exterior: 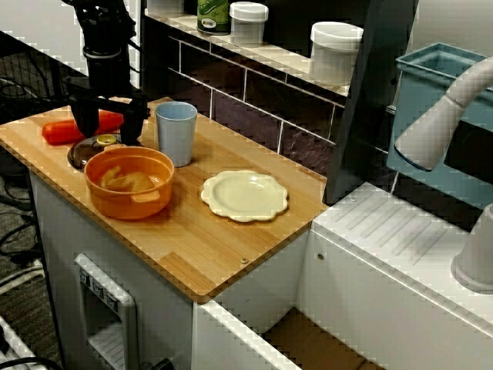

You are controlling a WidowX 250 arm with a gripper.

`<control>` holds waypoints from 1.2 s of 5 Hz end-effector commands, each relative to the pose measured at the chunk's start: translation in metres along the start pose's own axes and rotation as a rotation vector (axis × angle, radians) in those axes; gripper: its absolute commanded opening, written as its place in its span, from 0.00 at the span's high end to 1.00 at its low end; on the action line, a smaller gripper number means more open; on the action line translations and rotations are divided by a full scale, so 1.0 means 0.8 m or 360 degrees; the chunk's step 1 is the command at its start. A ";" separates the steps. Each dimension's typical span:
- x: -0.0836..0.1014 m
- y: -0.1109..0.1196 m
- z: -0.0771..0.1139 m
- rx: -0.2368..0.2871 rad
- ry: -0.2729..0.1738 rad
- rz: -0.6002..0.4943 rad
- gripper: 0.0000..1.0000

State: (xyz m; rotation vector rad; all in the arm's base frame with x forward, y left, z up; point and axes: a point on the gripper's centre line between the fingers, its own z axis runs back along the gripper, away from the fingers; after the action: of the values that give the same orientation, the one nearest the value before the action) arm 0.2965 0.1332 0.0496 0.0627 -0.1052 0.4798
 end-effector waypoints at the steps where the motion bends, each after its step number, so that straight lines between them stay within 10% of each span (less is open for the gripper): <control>1: 0.011 0.001 0.007 0.0019 -0.0059 -0.0012 0.00; 6: 0.008 0.005 -0.004 0.0043 -0.0007 -0.0024 0.00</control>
State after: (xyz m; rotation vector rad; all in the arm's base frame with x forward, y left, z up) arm 0.2940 0.1318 0.0391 0.0806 -0.0723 0.4647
